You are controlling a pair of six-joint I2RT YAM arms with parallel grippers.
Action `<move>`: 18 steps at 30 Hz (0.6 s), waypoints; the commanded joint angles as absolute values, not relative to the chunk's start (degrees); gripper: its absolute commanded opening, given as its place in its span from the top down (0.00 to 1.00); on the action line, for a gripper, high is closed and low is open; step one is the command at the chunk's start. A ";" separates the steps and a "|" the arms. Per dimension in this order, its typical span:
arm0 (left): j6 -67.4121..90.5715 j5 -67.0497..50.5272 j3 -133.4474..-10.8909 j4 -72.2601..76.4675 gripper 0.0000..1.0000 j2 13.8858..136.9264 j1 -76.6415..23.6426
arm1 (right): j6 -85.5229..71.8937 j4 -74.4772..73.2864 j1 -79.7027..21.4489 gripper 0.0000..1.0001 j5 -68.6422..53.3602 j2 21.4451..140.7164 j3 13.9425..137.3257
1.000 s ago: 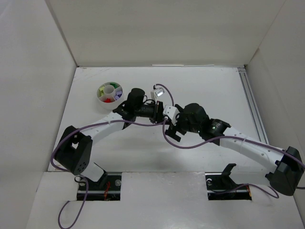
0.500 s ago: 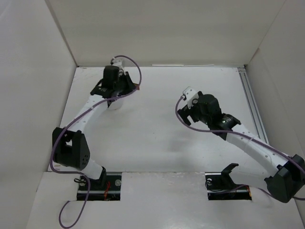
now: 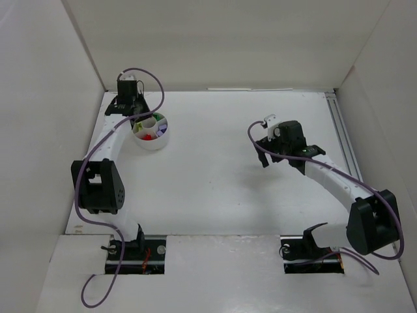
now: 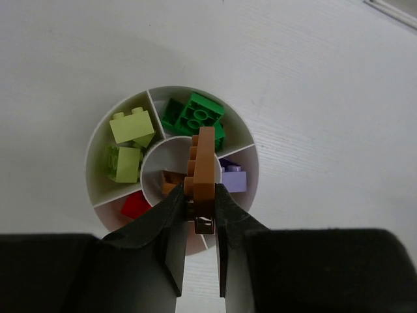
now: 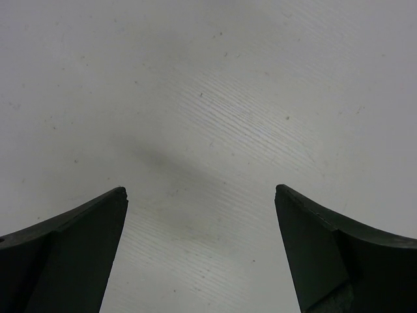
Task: Sort the legos into containers by color
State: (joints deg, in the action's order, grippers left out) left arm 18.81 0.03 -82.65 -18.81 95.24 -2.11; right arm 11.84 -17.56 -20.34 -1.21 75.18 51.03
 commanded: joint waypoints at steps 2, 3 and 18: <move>16.96 0.97 -85.87 -21.70 1.00 97.55 -1.58 | 11.43 -15.82 -19.17 0.01 -4.48 76.20 53.09; 16.44 0.97 -85.87 -21.71 1.00 97.56 -1.58 | 11.43 -15.82 -19.16 0.01 -4.48 76.20 53.09; 16.96 1.93 -85.35 -22.32 0.38 94.05 -1.58 | 11.43 -15.29 -18.63 0.01 -6.68 75.59 53.09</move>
State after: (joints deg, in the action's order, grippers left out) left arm 17.32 2.33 -83.50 -22.98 99.22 -1.80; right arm 11.79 -17.52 -19.07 -5.37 76.90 51.05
